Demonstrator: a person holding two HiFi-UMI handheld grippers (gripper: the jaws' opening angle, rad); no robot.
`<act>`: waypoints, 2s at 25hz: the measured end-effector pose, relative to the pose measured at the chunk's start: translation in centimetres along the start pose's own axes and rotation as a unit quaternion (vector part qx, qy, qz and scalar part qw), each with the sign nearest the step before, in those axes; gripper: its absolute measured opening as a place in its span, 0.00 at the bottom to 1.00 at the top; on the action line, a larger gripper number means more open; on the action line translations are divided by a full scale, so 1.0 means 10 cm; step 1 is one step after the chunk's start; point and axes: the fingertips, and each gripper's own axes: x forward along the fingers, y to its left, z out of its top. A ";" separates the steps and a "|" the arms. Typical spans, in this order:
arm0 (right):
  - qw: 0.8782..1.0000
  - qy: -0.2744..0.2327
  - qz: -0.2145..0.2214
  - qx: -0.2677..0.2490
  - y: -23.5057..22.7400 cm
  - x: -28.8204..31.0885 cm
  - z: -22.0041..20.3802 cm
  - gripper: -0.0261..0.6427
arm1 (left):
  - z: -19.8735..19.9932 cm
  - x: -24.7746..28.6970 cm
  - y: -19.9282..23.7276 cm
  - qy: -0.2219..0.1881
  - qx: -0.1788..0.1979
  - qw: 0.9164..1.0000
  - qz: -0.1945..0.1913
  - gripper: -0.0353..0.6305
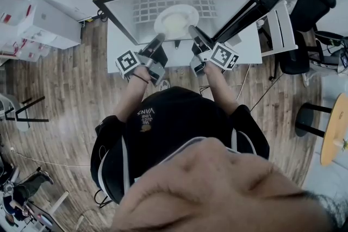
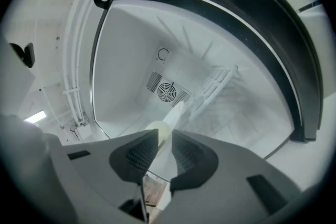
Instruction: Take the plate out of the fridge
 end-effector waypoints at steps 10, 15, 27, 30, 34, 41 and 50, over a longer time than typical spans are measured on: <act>1.000 0.007 0.006 -0.006 0.08 -0.13 -0.09 0.17 | -0.12 -0.13 -0.04 -0.006 0.005 1.000 -0.003 0.12; 1.000 0.012 0.009 -0.005 0.10 -0.19 -0.11 0.17 | -0.18 -0.18 -0.05 -0.009 0.009 1.000 0.000 0.12; 1.000 0.024 0.018 -0.008 0.16 -0.43 -0.18 0.17 | -0.43 -0.30 -0.09 -0.018 0.009 1.000 -0.001 0.12; 0.999 0.027 0.018 -0.007 0.17 -0.49 -0.21 0.17 | -0.48 -0.35 -0.11 -0.020 0.010 1.000 -0.003 0.12; 0.999 0.031 0.017 -0.011 0.18 -0.56 -0.24 0.17 | -0.55 -0.39 -0.10 -0.023 0.009 1.000 -0.001 0.12; 0.999 0.037 0.018 -0.012 0.21 -0.67 -0.32 0.17 | -0.66 -0.48 -0.11 -0.029 0.004 1.000 -0.003 0.12; 0.999 0.040 0.028 -0.017 0.28 -0.85 -0.41 0.17 | -0.84 -0.63 -0.14 -0.038 0.011 0.999 -0.004 0.12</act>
